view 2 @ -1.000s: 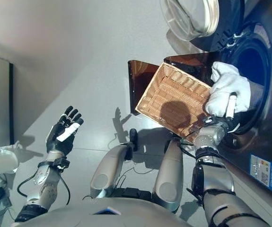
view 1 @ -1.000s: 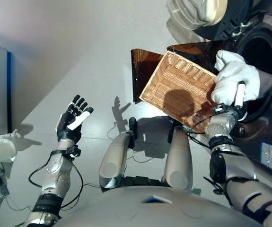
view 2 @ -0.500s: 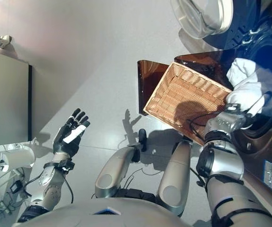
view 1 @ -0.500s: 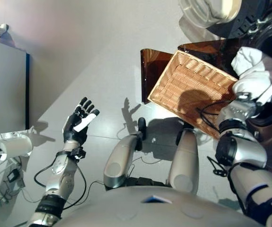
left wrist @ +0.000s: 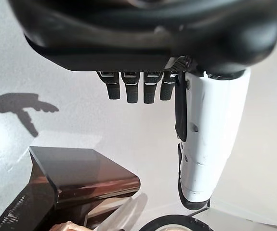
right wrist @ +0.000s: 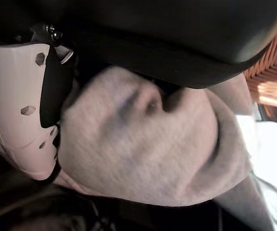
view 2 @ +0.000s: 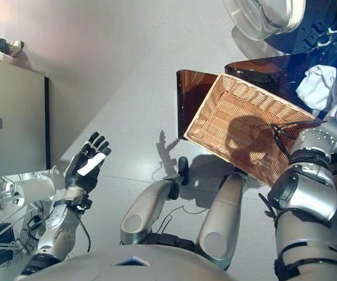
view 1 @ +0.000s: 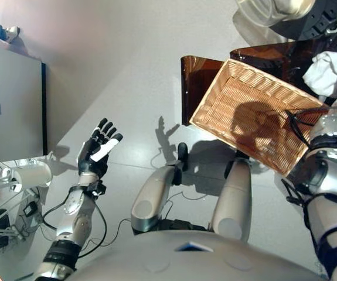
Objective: Pick up the clothes and place them into the washing machine
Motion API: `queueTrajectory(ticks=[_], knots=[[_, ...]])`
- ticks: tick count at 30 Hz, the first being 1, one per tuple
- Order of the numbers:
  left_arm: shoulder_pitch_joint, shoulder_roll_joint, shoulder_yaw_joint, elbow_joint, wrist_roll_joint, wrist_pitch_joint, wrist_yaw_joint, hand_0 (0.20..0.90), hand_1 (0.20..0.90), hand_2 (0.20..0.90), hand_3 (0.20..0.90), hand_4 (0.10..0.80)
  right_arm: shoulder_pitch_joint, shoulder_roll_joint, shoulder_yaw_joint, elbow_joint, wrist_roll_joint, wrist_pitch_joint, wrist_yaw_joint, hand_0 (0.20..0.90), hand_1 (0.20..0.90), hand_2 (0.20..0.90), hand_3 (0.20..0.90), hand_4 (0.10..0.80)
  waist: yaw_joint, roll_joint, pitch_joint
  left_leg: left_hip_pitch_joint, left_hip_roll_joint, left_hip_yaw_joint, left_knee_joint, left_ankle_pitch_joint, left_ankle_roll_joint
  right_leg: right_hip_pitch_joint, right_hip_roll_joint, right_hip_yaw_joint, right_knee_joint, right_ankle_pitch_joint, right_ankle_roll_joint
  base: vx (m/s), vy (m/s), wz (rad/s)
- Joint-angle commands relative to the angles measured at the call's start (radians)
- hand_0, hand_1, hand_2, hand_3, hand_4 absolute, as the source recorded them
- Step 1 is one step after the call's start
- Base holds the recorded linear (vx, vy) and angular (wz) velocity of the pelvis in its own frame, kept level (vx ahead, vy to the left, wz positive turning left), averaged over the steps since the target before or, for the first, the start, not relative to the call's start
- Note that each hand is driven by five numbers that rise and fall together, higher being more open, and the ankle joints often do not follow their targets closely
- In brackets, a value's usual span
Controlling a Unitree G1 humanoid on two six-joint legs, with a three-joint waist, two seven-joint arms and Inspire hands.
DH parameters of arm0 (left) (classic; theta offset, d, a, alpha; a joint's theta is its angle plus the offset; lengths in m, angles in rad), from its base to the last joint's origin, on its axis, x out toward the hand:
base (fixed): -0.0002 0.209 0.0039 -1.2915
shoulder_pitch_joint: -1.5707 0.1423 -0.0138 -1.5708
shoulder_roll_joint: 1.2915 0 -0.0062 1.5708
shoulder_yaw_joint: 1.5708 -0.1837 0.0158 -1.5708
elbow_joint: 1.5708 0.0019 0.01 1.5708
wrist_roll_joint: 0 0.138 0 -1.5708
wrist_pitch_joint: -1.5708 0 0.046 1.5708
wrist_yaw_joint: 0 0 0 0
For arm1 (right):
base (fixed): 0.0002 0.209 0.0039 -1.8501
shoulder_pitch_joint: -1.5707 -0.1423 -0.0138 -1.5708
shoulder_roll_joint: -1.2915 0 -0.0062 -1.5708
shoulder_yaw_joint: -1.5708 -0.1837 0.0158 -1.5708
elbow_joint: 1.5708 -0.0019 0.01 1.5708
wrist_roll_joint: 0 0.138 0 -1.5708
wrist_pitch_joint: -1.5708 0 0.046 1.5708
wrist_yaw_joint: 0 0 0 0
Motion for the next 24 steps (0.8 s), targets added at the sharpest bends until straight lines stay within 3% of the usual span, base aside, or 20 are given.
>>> queueTrajectory(ticks=[1, 6, 7, 24], knots=[[0.050, 0.087, 0.098, -0.080, -0.042, -0.084, 0.016, 0.900, 0.900, 0.900, 0.900, 0.800, -0.005, -0.168, 0.031, -0.143, -0.141, -0.172, -0.014, 0.200, 0.200, 0.200, 0.200, 0.300, -0.031, -0.028, -0.089, -0.108, -0.004, 0.012, 0.060, -0.004, -0.010, -0.012, 0.009, 0.004, -0.001, 0.011, -0.012, 0.006, 0.010, -0.05], [0.050, 0.091, 0.095, -0.082, -0.035, -0.086, 0.018, 0.900, 0.900, 0.900, 0.900, 0.800, 0.006, -0.147, 0.049, -0.133, -0.182, -0.155, -0.042, 0.216, 0.216, 0.216, 0.216, 0.312, -0.032, -0.033, -0.085, -0.109, -0.001, 0.014, 0.059, -0.004, -0.010, -0.013, 0.012, 0.005, -0.005, 0.015, -0.013, 0.000, 0.000, 0.00], [0.048, 0.093, 0.097, -0.084, -0.033, -0.089, 0.021, 0.900, 0.900, 0.900, 0.900, 0.800, 0.008, -0.145, 0.054, -0.115, -0.187, -0.140, -0.048, 0.900, 0.900, 0.900, 0.900, 0.800, -0.032, -0.034, -0.084, -0.111, -0.001, 0.015, 0.061, -0.003, -0.011, -0.014, 0.012, 0.005, -0.004, 0.015, -0.014, 0.000, 0.000, 0.00], [0.053, 0.109, 0.115, -0.083, -0.031, -0.115, 0.012, 0.900, 0.900, 0.900, 0.900, 0.800, 0.008, -0.163, 0.167, -0.047, -0.406, 0.004, -0.105, 0.900, 0.900, 0.900, 0.900, 0.800, -0.021, -0.044, -0.077, -0.128, 0.003, 0.023, 0.078, -0.007, -0.007, -0.028, 0.014, 0.003, 0.001, 0.023, -0.015, 0.000, 0.000, 0.00]])
